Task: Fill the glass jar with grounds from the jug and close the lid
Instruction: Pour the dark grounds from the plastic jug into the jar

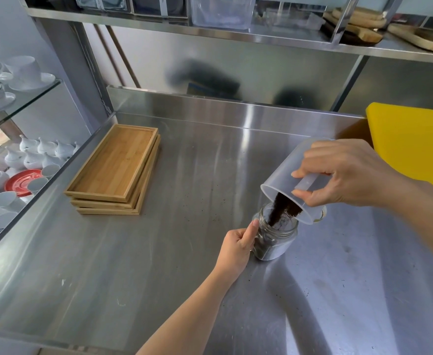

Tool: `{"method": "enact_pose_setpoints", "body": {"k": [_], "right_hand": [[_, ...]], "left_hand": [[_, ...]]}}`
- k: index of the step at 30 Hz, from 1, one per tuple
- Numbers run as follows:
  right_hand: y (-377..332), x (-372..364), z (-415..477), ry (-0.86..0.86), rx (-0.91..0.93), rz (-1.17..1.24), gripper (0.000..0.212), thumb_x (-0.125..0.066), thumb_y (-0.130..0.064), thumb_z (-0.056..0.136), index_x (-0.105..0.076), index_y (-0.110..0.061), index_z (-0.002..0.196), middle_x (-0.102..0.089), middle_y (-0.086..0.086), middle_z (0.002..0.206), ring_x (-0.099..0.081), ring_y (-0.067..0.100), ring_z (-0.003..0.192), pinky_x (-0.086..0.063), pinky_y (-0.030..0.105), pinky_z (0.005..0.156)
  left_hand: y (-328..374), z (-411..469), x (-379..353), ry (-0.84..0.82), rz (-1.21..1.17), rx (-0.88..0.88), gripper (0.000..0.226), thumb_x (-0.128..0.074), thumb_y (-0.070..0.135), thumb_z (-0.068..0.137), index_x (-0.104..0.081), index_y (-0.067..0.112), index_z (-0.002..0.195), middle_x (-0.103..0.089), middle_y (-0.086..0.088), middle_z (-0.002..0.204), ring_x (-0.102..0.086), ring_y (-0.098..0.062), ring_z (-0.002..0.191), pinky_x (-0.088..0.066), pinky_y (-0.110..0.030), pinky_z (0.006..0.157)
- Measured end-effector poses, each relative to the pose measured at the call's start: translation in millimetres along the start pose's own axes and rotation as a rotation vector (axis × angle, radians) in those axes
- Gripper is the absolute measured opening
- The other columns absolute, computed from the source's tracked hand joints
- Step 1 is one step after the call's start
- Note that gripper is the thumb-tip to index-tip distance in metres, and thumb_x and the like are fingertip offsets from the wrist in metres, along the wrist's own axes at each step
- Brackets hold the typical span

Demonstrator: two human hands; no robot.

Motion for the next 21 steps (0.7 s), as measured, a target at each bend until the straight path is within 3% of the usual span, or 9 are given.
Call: {"method": "enact_pose_setpoints", "body": {"k": [10, 16, 21], "right_hand": [[-2.0, 5.4, -0.3, 0.023, 0.02, -0.008, 0.027, -0.078, -0.034, 0.065, -0.068, -0.009, 0.068, -0.042, -0.006, 0.062, -0.037, 0.015, 0.058, -0.036, 0.03, 0.041], [-2.3, 8.1, 0.1, 0.042, 0.019, -0.009, 0.025, -0.071, -0.034, 0.064, -0.068, -0.009, 0.067, -0.038, -0.008, 0.064, -0.036, 0.016, 0.056, -0.031, 0.025, 0.044], [-1.0, 6.6, -1.6, 0.033, 0.011, -0.007, 0.027, -0.07, -0.035, 0.065, -0.069, -0.008, 0.069, -0.052, 0.0, 0.059, -0.039, 0.015, 0.058, -0.037, 0.028, 0.042]], "left_hand": [[-1.4, 0.7, 0.0, 0.003, -0.005, 0.001, 0.059, -0.047, 0.051, 0.092, -0.02, 0.024, 0.047, -0.019, 0.011, 0.044, -0.017, -0.011, 0.049, -0.016, -0.025, 0.047], [-2.8, 1.9, -1.2, 0.005, -0.007, 0.012, 0.06, -0.046, 0.059, 0.084, -0.02, 0.025, 0.042, -0.018, 0.011, 0.043, -0.017, -0.014, 0.051, -0.016, -0.031, 0.051], [-3.8, 1.4, -1.6, -0.002, -0.009, 0.015, 0.061, -0.046, 0.059, 0.085, -0.02, 0.025, 0.042, -0.018, 0.011, 0.042, -0.016, -0.013, 0.049, -0.016, -0.029, 0.049]]}}
Point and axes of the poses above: each hand's wrist, its own z-axis towards the middle knuckle, its own x-axis out of the back of the hand, y = z × x, the point moved 4 cm from there along z, towards the middle knuckle
